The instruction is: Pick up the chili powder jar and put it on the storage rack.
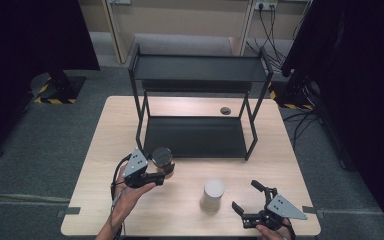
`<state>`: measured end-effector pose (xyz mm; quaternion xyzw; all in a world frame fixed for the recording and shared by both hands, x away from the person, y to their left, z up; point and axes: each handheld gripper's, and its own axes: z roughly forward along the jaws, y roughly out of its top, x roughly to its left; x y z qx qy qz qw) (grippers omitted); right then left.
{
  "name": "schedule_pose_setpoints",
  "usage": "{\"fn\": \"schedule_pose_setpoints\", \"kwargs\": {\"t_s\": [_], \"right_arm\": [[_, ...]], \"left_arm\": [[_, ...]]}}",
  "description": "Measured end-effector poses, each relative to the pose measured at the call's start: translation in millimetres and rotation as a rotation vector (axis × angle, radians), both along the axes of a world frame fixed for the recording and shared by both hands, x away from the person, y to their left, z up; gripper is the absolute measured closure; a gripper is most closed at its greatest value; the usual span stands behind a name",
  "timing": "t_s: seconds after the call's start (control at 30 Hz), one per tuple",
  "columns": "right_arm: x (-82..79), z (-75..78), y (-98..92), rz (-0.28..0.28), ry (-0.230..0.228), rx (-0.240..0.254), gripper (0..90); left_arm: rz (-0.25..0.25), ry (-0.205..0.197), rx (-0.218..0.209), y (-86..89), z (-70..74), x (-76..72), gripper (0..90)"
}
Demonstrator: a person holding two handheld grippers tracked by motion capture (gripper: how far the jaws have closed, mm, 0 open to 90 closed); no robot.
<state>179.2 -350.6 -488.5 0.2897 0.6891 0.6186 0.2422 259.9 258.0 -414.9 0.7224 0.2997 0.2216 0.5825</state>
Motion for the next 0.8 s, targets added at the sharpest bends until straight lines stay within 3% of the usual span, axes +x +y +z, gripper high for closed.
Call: {"fn": "schedule_pose_setpoints", "kwargs": {"t_s": [0.8], "right_arm": [[0.4,-0.5,0.5,0.001,0.003,0.003,0.4]], "left_arm": [[-0.016,0.007,0.003,3.3,47.1,16.8,31.8]]}}
